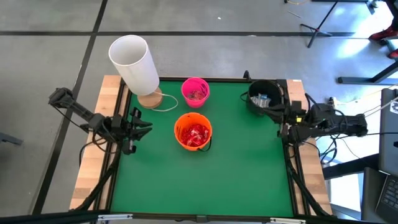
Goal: Sort candy
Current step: Return to Home Position
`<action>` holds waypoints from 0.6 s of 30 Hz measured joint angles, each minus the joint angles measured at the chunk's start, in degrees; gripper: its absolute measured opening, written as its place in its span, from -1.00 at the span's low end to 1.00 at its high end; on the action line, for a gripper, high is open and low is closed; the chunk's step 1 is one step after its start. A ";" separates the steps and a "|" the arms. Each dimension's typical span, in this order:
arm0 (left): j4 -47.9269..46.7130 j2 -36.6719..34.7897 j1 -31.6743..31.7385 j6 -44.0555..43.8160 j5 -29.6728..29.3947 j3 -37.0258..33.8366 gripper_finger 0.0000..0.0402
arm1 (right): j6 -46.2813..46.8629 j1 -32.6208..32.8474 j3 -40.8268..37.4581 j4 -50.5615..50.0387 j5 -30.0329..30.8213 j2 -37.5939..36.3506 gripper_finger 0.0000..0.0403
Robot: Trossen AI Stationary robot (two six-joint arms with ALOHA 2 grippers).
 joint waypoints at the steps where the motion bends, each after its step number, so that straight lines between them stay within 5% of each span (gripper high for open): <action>1: -1.12 -0.93 0.51 -0.45 0.58 0.00 -0.63 | 0.65 -0.03 -1.03 -0.02 0.10 -1.73 -0.90; 8: -15.43 -4.38 2.87 -3.70 1.05 0.07 -0.63 | 4.25 -0.08 -10.29 0.98 -2.47 -8.22 -0.90; 18: -16.72 -6.02 6.06 -4.39 6.98 0.07 -0.63 | 4.39 -0.08 -23.13 12.29 -1.74 -8.32 -0.89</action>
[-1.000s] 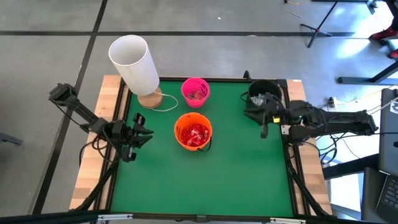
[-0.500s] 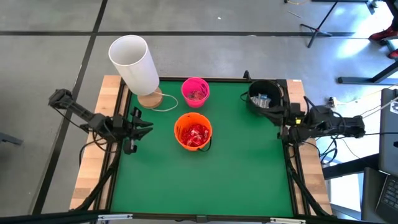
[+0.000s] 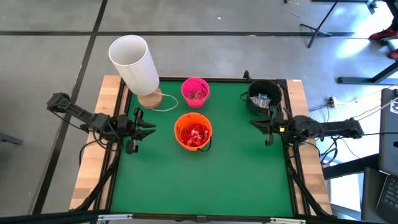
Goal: Sort candy
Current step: Return to Home Position
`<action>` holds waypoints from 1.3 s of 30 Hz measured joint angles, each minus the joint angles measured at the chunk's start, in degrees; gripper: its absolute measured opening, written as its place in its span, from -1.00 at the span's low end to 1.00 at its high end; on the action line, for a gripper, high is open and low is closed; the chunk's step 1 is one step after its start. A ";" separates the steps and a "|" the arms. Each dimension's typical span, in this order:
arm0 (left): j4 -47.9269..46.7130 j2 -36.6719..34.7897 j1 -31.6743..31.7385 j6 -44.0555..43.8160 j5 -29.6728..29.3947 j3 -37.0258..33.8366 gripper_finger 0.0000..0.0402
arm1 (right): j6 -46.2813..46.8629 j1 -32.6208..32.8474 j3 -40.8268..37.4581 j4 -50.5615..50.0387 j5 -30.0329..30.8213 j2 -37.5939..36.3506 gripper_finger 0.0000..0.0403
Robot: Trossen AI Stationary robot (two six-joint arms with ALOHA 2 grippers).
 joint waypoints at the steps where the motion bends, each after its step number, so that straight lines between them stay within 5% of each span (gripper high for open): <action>1: 0.00 0.00 0.39 -0.19 0.09 0.00 -0.63 | -0.01 0.00 -0.78 1.23 -0.11 -0.02 -0.89; 11: -0.42 -1.03 5.20 -2.51 3.26 -2.47 -0.63 | -0.03 0.00 -4.99 6.06 -1.15 0.00 -0.89; 17: -1.14 -11.08 7.08 0.56 4.55 -2.08 -0.63 | -0.07 0.00 -4.99 6.20 -2.58 0.00 -0.89; 24: -17.15 -24.37 7.12 -2.67 5.73 -2.08 -0.64 | -0.63 0.00 -4.99 6.22 -3.02 0.00 -0.89; 39: -12.59 -24.31 7.16 -4.88 8.27 -10.14 -0.89 | -2.13 0.00 -5.14 4.17 -3.50 0.02 -0.89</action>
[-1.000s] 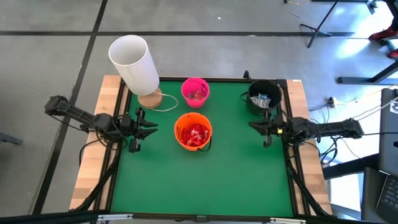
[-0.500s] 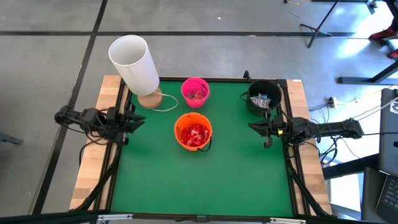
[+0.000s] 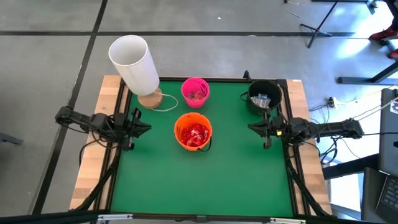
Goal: Sort candy
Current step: Return to Home Position
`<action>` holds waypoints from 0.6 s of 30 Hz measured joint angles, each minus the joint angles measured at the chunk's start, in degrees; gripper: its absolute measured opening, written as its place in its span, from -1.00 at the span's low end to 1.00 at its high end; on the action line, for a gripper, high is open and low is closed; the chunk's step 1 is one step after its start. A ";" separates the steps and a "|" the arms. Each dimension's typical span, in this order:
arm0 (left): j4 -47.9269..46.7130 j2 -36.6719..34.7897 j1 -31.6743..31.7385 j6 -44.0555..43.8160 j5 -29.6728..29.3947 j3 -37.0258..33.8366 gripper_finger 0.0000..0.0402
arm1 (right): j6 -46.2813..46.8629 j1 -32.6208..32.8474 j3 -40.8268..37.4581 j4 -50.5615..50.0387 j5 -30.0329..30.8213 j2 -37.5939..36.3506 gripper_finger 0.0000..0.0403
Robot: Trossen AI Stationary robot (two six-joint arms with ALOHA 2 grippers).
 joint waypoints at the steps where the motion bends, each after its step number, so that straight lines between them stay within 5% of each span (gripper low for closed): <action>1: -0.18 -0.04 0.00 -0.66 0.09 0.00 -0.89 | 0.00 -0.01 0.00 -0.20 0.00 0.02 -0.89; 18: -1.75 -0.04 0.00 -0.47 -3.97 0.00 -0.92 | -0.16 -0.02 0.00 -5.81 -2.01 0.17 -0.89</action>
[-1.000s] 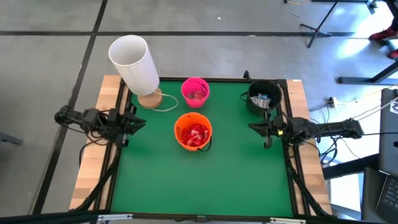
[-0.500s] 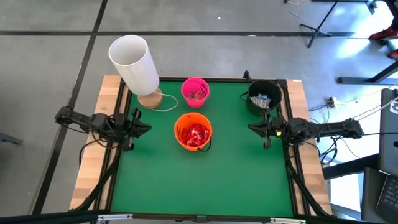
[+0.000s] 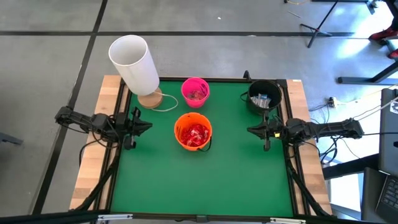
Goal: Sort candy
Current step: Return to Home Position
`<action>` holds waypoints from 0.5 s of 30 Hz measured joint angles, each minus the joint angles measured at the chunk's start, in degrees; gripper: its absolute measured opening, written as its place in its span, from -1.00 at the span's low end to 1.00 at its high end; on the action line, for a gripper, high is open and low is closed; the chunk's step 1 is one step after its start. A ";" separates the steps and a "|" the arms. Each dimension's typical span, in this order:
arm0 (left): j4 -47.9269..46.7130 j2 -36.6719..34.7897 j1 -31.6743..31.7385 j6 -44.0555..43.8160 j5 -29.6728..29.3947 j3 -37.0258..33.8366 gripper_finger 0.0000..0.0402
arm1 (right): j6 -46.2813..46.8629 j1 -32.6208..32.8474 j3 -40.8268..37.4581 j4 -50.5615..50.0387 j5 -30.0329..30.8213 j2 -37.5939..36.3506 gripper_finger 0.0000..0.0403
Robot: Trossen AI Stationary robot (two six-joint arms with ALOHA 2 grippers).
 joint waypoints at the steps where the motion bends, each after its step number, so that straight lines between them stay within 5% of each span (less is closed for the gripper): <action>1: 0.00 0.00 0.00 0.00 -0.03 0.00 -0.92 | 0.12 0.00 0.00 -0.01 -0.09 0.01 -0.89; 15: 0.00 0.00 0.00 0.02 -0.05 0.00 -0.92 | 0.99 0.00 2.17 -2.80 -1.25 -0.18 -0.89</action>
